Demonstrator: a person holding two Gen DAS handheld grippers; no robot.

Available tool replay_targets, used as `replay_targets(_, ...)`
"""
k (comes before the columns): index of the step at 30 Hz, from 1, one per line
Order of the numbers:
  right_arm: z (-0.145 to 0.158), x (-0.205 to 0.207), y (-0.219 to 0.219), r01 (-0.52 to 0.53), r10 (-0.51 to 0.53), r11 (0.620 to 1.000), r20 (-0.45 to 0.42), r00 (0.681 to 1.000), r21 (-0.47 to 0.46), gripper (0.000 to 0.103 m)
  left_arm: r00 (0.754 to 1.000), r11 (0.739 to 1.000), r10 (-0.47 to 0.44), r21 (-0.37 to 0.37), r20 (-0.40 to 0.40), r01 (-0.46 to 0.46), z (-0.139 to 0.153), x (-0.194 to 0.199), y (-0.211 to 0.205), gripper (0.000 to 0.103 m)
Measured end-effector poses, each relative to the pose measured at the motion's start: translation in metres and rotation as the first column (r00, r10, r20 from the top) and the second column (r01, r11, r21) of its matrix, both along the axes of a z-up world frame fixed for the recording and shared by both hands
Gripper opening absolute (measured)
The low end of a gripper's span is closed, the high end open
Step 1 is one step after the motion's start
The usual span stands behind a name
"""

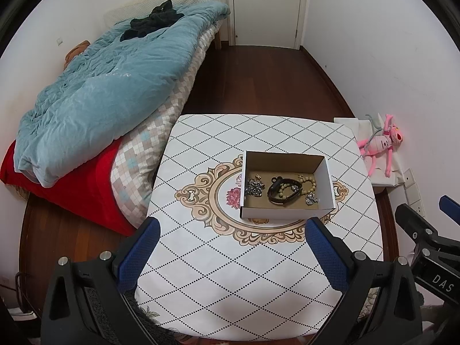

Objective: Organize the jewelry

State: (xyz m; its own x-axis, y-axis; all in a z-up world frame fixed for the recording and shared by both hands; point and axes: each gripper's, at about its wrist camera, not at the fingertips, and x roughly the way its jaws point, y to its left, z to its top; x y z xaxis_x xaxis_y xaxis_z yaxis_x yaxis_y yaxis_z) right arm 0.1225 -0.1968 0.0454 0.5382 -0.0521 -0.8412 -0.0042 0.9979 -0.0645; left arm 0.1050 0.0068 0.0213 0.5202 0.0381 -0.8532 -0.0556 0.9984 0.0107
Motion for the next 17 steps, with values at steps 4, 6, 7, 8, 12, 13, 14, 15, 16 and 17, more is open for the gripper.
replay_targets(4,0.0,0.0,0.0001,0.001,-0.001,1.0,0.0,1.0,0.0,0.103,1.0,1.0,0.0,0.0,0.002,0.0,0.0,0.0001,-0.0003,0.103)
replay_targets(6,-0.0004,0.0,0.0007,0.001,-0.001,1.0,0.001,1.0,-0.002,0.103,1.0,1.0,0.0,0.001,0.003,0.0,-0.0002,0.0003,-0.0007,0.103)
replay_targets(7,0.0,0.0003,-0.0002,0.001,-0.001,1.0,0.0,1.0,0.001,0.103,1.0,1.0,-0.001,0.001,0.004,0.001,-0.0002,0.0004,-0.0006,0.103)
replay_targets(8,-0.0003,0.0002,0.0002,0.001,-0.001,1.0,0.0,1.0,0.0,0.103,1.0,1.0,-0.001,0.001,0.004,0.001,-0.0004,0.0006,-0.0006,0.103)
replay_targets(12,0.0,0.0003,0.0,0.0,0.0,1.0,0.0,1.0,-0.002,0.103,1.0,1.0,-0.001,0.0,0.004,0.001,0.0002,0.0001,-0.0007,0.103)
replay_targets(13,-0.0003,0.0002,-0.0002,0.0,0.0,1.0,-0.001,1.0,-0.002,0.103,1.0,1.0,-0.003,-0.004,0.006,0.003,0.0004,-0.0001,-0.0008,0.103)
replay_targets(14,-0.0006,0.0,0.0002,-0.001,0.001,1.0,-0.001,1.0,-0.001,0.103,1.0,1.0,-0.003,-0.005,0.01,0.003,0.0005,-0.0002,-0.0006,0.103)
replay_targets(15,-0.0008,-0.0001,0.0009,-0.002,0.002,1.0,-0.002,1.0,-0.004,0.103,1.0,1.0,-0.001,-0.004,0.012,0.001,0.0009,-0.0009,-0.0008,0.103)
replay_targets(16,-0.001,-0.0002,0.0,-0.002,0.002,1.0,-0.003,1.0,-0.003,0.103,1.0,1.0,-0.002,-0.007,0.012,0.002,0.001,-0.0009,-0.0009,0.103)
replay_targets(17,-0.0012,-0.0006,0.0001,-0.003,0.003,1.0,-0.003,1.0,-0.003,0.103,1.0,1.0,-0.003,-0.008,0.01,0.003,0.0008,-0.0014,-0.0009,0.103)
